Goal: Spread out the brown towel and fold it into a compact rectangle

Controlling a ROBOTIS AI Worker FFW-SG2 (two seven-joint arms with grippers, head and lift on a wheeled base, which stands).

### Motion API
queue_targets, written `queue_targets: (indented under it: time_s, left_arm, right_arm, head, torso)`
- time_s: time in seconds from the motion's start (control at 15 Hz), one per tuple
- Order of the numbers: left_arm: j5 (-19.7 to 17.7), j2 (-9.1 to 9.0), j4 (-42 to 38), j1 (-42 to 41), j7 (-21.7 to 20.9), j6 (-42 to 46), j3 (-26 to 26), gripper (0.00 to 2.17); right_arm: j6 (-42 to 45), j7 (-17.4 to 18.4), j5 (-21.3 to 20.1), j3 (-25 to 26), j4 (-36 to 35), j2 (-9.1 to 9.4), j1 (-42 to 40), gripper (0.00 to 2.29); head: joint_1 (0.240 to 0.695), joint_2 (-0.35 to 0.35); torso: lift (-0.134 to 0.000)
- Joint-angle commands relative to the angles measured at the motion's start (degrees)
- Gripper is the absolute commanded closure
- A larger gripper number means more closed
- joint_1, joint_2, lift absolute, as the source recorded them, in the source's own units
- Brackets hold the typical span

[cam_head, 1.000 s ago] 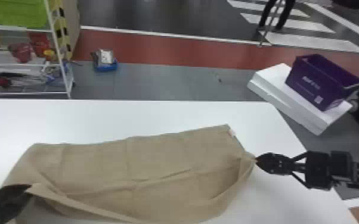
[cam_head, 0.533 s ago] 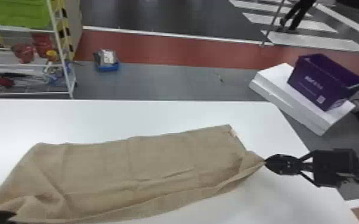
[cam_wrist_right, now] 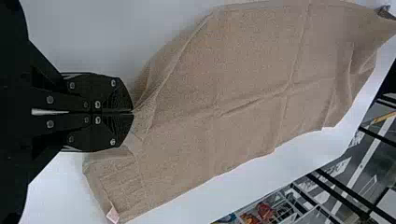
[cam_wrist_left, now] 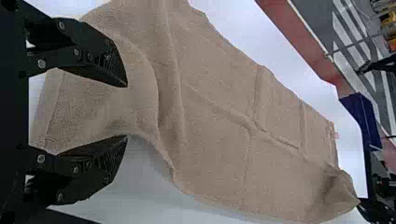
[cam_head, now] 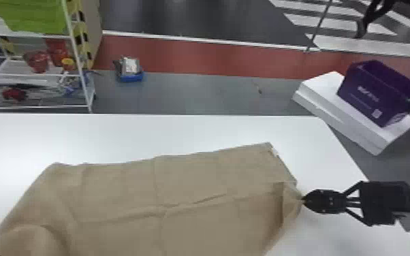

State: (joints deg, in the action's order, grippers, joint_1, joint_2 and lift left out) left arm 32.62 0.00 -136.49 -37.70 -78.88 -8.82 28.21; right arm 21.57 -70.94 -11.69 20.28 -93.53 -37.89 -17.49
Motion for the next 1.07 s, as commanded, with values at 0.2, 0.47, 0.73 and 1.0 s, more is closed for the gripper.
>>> queue_targets:
  time_s: [0.2,0.47,0.73,1.0]
  left_arm:
    - [-2.82,-0.15,10.55,7.91,11.21,1.82,1.58,0.06]
    - [-6.25,-0.15,16.08,11.42,25.53,-1.34,0.88,0.06]
    - [-5.28,-0.15,16.96,11.25,22.19,-1.34,0.53,0.06]
    - [-5.20,-0.15,16.70,10.72,19.56,-0.81,0.62,0.06]
  right_arm:
    - [-0.09,-3.94,-0.35,2.40,-0.51,-0.70,-0.53,1.22]
    - [0.08,-7.38,-4.13,3.98,-1.04,-1.84,-2.90,1.22]
    - [-0.09,-6.40,-8.61,5.21,0.37,-3.07,-3.25,1.22]
    - [-0.44,-7.38,-9.67,6.79,1.60,-3.51,-2.11,1.22]
  head:
    - [0.695,-0.139]
    - [0.695,-0.076]
    - [0.695,-0.107]
    - [0.695,-0.172]
  torso:
    - [-0.124]
    - [-0.124]
    - [-0.124]
    - [-0.124]
